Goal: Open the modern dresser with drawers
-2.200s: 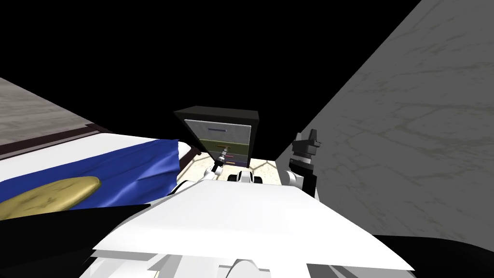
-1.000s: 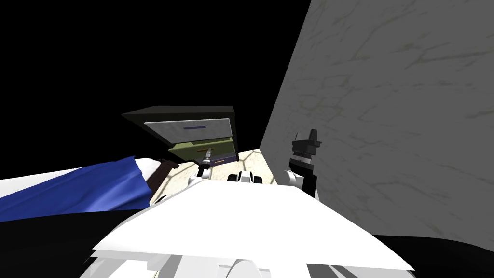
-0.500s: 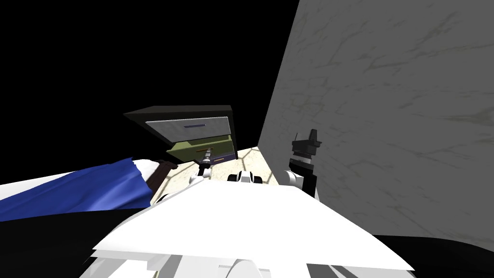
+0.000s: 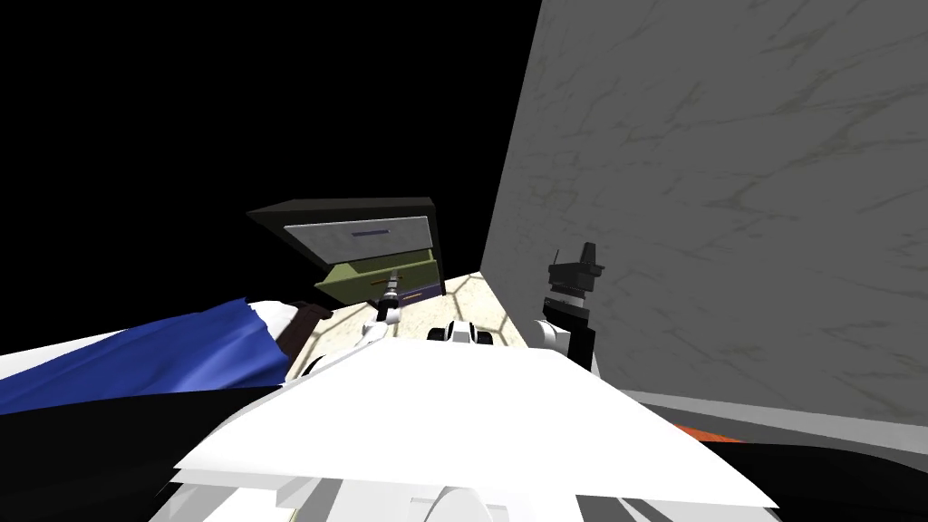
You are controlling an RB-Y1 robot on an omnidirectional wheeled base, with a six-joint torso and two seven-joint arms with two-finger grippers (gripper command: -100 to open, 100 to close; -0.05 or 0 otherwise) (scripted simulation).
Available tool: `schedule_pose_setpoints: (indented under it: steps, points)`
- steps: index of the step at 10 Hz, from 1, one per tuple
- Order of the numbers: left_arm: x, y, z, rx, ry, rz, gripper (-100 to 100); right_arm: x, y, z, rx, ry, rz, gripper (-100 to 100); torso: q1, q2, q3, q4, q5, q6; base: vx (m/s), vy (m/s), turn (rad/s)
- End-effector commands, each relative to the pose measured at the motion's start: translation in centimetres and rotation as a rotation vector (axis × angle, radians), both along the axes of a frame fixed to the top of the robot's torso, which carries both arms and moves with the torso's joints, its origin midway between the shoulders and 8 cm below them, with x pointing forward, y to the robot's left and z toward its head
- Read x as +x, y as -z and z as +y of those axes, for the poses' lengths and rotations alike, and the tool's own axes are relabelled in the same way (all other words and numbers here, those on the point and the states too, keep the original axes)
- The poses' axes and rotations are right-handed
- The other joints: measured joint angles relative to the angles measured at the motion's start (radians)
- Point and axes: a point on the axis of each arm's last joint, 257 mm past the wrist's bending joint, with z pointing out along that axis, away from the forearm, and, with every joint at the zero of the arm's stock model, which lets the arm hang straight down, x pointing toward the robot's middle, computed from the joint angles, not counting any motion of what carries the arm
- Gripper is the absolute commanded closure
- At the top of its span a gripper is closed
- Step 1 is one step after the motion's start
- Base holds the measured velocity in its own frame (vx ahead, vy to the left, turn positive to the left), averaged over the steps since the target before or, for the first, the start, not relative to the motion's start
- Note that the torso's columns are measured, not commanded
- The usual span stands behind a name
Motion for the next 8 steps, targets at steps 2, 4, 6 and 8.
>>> schedule_pose_setpoints:
  steps: [2, 4, 6, 8]
  points:
    - [2.4, -1.7, 1.1, 0.001, -0.035, -0.004, -100, 0.0, 0.0, 0.0, 0.000, 0.000, 0.000, 0, 0.000, 0.004, 0.002, 0.001, 0.000, 0.001, -0.114, 0.018, -0.123]
    - [3.9, -2.8, 1.6, -0.003, -0.056, -0.004, -100, 0.0, 0.0, 0.0, 0.000, 0.000, 0.000, 0, -0.001, 0.008, 0.004, 0.003, -0.001, 0.001, -0.120, 0.026, -0.108]
    - [5.4, -3.9, 2.1, -0.008, -0.074, -0.004, -100, 0.0, 0.0, 0.0, 0.000, 0.000, 0.000, 0, -0.004, 0.010, 0.006, 0.006, -0.005, 0.000, -0.134, 0.038, -0.105]
    - [4.6, -2.4, 1.4, -0.020, -0.069, 0.019, 0, 0.0, 0.0, 0.0, 0.000, 0.000, 0.000, 0, -0.007, 0.009, 0.005, 0.005, -0.006, -0.002, -0.034, 0.009, -0.024]
